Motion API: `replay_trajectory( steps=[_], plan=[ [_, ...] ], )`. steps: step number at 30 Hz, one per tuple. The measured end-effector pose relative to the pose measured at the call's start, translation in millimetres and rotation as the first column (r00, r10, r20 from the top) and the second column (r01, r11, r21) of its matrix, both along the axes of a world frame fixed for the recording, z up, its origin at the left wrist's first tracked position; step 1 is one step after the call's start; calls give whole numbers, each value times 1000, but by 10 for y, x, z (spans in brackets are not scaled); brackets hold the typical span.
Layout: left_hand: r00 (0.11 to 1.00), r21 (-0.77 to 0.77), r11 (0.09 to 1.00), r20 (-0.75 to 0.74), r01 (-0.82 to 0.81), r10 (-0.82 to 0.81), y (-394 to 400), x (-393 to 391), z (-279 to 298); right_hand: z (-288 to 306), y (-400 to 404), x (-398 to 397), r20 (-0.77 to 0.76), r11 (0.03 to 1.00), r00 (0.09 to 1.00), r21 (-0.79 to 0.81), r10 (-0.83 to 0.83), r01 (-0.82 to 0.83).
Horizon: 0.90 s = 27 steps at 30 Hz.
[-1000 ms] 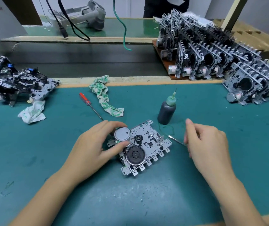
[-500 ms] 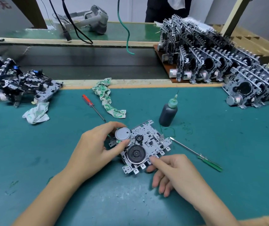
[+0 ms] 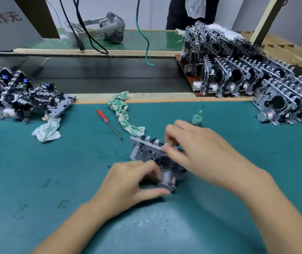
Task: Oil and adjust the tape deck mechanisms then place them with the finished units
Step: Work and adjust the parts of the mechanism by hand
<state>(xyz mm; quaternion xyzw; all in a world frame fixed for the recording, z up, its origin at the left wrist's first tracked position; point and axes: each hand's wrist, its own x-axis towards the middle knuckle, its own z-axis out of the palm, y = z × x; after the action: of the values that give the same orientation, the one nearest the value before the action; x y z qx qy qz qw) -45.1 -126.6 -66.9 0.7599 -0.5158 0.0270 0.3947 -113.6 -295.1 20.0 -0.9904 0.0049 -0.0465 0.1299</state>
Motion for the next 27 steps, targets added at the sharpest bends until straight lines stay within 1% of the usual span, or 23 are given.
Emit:
replay_trajectory(
  steps=[1, 2, 3, 5, 8, 10, 12, 14, 16, 18, 20, 27],
  plan=[
    [985, -57, 998, 171, -7, 17, 5, -6, 16, 26, 2, 27, -33, 997, 997, -31, 66, -67],
    [953, -130, 991, 296, -18, 56, 11, -15, 28, 35, -6, 44, -42, 994, 993, -20, 107, -108],
    [919, -199, 980, 383, -23, 99, 24, -32, 45, 29, -19, 42, -23, 992, 992, 19, 123, -123],
    [856, -302, 953, 487, -19, 171, 52, -74, 66, -29, -73, 6, 40, 990, 995, 108, 92, -96],
    [807, -362, 931, 536, -46, 248, 51, -102, 113, -205, -151, -60, 63, 979, 998, 203, 18, -30],
    [811, -339, 931, 502, -137, 302, -14, -31, 193, -332, -149, -94, 41, 940, 999, 340, -16, 1],
    [863, -223, 954, 422, -201, 280, -93, 85, 305, -431, -124, -127, 54, 887, 997, 461, -49, 19],
    [913, -126, 977, 354, -171, 205, -131, 173, 365, -499, -100, -162, 103, 864, 991, 503, -82, 19],
    [944, -117, 987, 298, -109, 140, -135, 185, 361, -527, -81, -191, 145, 818, 984, 576, -108, 5],
    [981, -144, 989, 181, -44, 71, -131, 148, 342, -544, -65, -205, 157, 767, 980, 642, -119, -10],
    [996, -164, 986, 84, 0, 14, -135, 126, 333, -563, -61, -199, 142, 752, 981, 659, -134, 8],
    [998, -145, 988, 15, -52, 55, -153, 111, 331, -566, -68, -167, 122, 744, 975, 666, -183, 57]
  ],
)
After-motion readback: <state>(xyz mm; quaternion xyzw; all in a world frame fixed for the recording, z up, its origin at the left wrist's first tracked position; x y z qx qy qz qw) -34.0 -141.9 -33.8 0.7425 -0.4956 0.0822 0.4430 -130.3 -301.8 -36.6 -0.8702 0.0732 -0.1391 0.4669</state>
